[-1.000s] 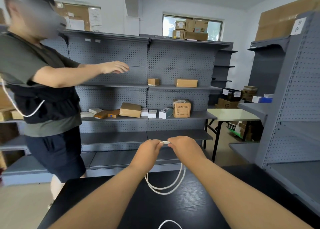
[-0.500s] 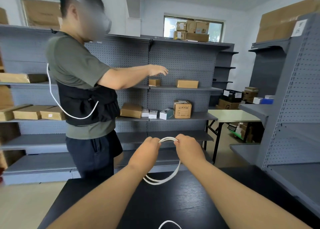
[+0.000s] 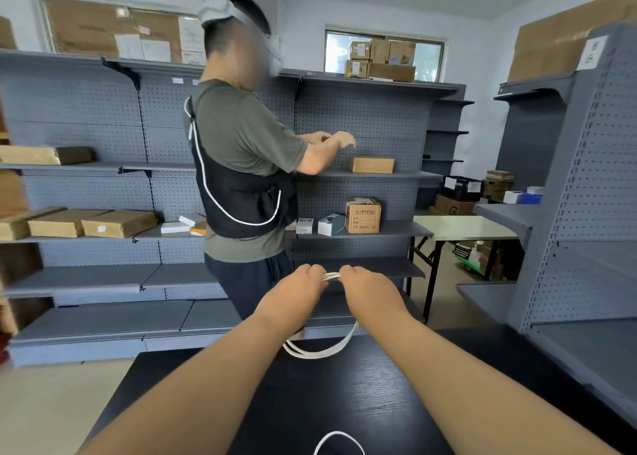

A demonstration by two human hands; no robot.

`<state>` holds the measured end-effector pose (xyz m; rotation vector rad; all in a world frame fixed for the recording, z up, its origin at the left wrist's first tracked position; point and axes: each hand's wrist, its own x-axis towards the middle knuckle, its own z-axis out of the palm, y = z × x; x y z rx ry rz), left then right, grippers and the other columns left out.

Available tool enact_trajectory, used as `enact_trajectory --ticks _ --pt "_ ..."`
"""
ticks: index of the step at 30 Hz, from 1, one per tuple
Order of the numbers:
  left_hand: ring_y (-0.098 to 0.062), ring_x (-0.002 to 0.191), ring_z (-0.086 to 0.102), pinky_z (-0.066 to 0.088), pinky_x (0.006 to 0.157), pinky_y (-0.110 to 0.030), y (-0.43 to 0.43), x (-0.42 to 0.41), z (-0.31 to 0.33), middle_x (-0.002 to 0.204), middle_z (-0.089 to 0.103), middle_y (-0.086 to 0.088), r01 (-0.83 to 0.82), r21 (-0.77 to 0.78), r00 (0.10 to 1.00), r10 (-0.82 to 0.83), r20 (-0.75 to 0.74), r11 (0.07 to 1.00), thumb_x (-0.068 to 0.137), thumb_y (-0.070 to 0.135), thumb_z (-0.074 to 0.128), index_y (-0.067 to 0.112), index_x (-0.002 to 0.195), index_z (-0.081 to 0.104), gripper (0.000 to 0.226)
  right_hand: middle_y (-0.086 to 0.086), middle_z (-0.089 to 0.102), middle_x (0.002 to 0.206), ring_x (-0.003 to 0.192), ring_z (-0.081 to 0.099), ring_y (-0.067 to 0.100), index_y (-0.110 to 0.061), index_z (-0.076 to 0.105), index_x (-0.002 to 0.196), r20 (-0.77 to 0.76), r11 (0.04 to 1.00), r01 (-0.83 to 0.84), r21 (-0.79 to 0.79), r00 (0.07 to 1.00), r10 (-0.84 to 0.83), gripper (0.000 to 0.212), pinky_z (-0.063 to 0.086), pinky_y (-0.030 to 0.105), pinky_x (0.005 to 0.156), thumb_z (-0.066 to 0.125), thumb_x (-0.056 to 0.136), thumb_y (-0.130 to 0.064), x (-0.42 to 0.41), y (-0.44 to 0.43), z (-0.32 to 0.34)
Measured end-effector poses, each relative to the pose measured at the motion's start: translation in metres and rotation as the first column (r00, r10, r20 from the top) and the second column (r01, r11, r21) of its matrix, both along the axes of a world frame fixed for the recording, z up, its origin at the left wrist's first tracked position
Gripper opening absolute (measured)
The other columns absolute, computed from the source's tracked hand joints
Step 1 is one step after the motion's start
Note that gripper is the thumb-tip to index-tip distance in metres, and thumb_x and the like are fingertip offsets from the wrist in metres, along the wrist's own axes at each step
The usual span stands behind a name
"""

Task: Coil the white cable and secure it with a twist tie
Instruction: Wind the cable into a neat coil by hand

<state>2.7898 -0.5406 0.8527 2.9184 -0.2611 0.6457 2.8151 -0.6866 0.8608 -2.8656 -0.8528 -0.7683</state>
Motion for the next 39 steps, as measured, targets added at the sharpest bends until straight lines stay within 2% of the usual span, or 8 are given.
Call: enact_trajectory --ticks 4,10,16,22,28,31,36,39 --pt "-0.022 0.080 0.054 0.045 0.072 -0.036 0.006 0.000 -0.002 0.097 0.058 -0.007 -0.084 -0.228 0.996 0.074 -0.055 0.970 0.099 0.030 0.038 0.013 0.107 0.050 0.022 0.013 0.064 0.098 0.085 0.061 0.031 -0.009 0.053 0.105 -0.130 0.972 0.142 0.186 0.984 -0.119 0.014 0.034 0.028 0.062 0.044 0.098 -0.016 0.005 -0.009 0.005" --pt "-0.022 0.079 0.054 0.039 0.066 -0.031 0.002 -0.006 -0.002 0.094 0.059 -0.007 -0.079 -0.300 0.994 0.098 0.048 0.951 0.100 0.030 0.035 0.011 0.104 0.051 0.025 0.012 0.062 0.094 0.073 0.047 0.024 -0.011 0.052 0.097 -0.340 0.899 0.223 0.378 0.936 -0.089 0.020 0.033 0.029 0.060 0.039 0.099 -0.025 0.007 -0.010 0.003" --pt "-0.027 0.084 0.055 0.043 0.072 -0.039 -0.004 -0.011 0.007 0.098 0.057 -0.011 -0.043 -0.236 0.998 0.052 0.031 0.971 0.100 0.029 0.034 0.008 0.105 0.050 0.027 0.009 0.057 0.099 0.083 0.056 0.028 -0.012 0.044 0.107 -0.209 0.989 -0.009 0.150 0.977 0.041 0.015 0.036 0.034 0.062 0.039 0.099 -0.024 -0.004 -0.002 0.005" --pt "-0.026 0.086 0.056 0.039 0.069 -0.033 -0.004 -0.012 0.004 0.100 0.057 -0.010 -0.047 -0.231 0.999 0.051 0.008 0.972 0.100 0.030 0.036 0.008 0.106 0.051 0.026 0.013 0.058 0.095 0.070 0.044 0.026 -0.011 0.043 0.102 -0.141 0.998 0.001 0.062 0.990 0.008 0.008 0.030 0.034 0.060 0.037 0.099 -0.014 -0.007 -0.003 0.007" --pt "-0.026 0.093 0.056 0.038 0.072 -0.031 0.002 -0.013 -0.003 0.105 0.059 -0.008 -0.053 -0.368 0.997 0.069 0.029 0.928 0.098 0.027 0.041 0.012 0.111 0.049 0.022 0.015 0.059 0.091 0.073 0.051 0.028 -0.014 0.042 0.089 -0.347 0.907 0.180 0.381 0.937 -0.040 0.010 0.039 0.032 0.052 0.038 0.098 -0.017 0.002 -0.007 0.005" --pt "-0.022 0.089 0.054 0.038 0.071 -0.030 0.003 -0.013 -0.005 0.101 0.059 -0.005 -0.045 -0.432 0.996 0.072 0.046 0.901 0.097 0.028 0.043 0.014 0.109 0.049 0.019 0.021 0.061 0.098 0.086 0.060 0.035 -0.008 0.051 0.097 -0.452 0.800 0.246 0.547 0.891 0.035 0.015 0.052 0.042 0.072 0.039 0.099 -0.016 0.007 -0.009 0.004" --pt "-0.019 0.078 0.051 0.038 0.067 -0.031 0.000 -0.011 -0.003 0.088 0.055 -0.001 -0.051 -0.460 0.992 0.098 0.078 0.887 0.097 0.026 0.042 0.013 0.102 0.050 0.016 0.015 0.061 0.098 0.076 0.052 0.027 -0.014 0.041 0.097 -0.355 0.908 0.193 0.371 0.933 -0.053 0.009 0.038 0.032 0.055 0.035 0.100 -0.019 0.003 -0.006 0.004" --pt "-0.023 0.081 0.055 0.045 0.071 -0.038 -0.003 -0.011 0.000 0.092 0.059 -0.008 -0.069 -0.418 0.994 0.099 0.051 0.906 0.098 0.024 0.040 0.010 0.102 0.051 0.019 0.011 0.059 0.103 0.087 0.059 0.031 -0.015 0.039 0.111 -0.227 0.979 0.062 0.195 0.974 -0.016 0.011 0.038 0.033 0.061 0.037 0.100 -0.017 0.000 -0.002 0.004"
